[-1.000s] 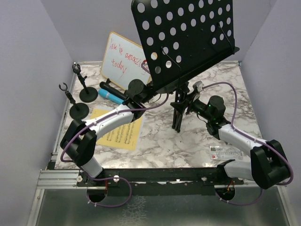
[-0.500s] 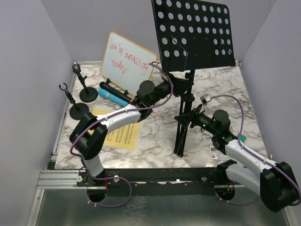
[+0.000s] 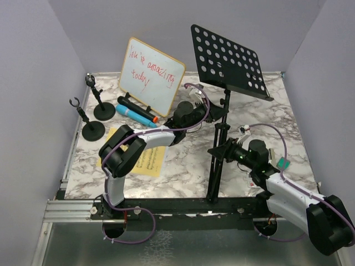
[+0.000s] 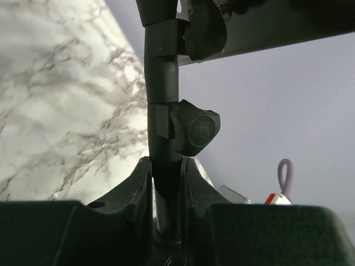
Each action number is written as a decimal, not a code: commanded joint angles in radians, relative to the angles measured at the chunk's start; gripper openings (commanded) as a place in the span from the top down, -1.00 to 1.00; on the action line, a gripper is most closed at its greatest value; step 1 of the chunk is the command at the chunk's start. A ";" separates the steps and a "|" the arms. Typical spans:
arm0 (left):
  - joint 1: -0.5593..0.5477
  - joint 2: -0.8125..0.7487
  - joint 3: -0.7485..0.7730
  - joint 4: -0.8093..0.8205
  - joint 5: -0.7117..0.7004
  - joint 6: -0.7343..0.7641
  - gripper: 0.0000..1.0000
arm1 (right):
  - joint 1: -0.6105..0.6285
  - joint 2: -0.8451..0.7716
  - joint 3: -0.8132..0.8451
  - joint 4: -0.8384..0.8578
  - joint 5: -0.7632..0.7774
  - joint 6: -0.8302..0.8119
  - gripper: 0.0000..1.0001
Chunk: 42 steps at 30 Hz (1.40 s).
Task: Pack up the instrument practice props
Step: Place the music stand at the center of the board.
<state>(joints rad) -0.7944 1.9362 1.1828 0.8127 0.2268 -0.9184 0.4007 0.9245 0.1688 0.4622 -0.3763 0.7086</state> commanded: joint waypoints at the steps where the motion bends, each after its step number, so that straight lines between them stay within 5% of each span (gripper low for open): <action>1: -0.026 0.038 0.022 0.113 0.059 -0.052 1.00 | -0.009 -0.004 -0.012 0.075 0.178 0.037 0.98; 21: -0.022 0.276 0.105 0.127 0.068 -0.138 0.98 | -0.008 0.134 -0.067 0.111 0.359 0.100 0.98; 37: -0.005 0.244 0.021 0.185 0.028 -0.286 0.08 | -0.008 0.075 -0.094 0.039 0.369 0.099 0.98; 42: -0.004 0.221 -0.002 0.195 0.012 -0.304 -0.01 | -0.009 0.080 -0.092 0.043 0.362 0.101 0.98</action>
<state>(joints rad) -0.7940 2.2158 1.2072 0.9344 0.2283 -1.1889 0.4019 1.0187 0.0799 0.4316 -0.1238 0.8753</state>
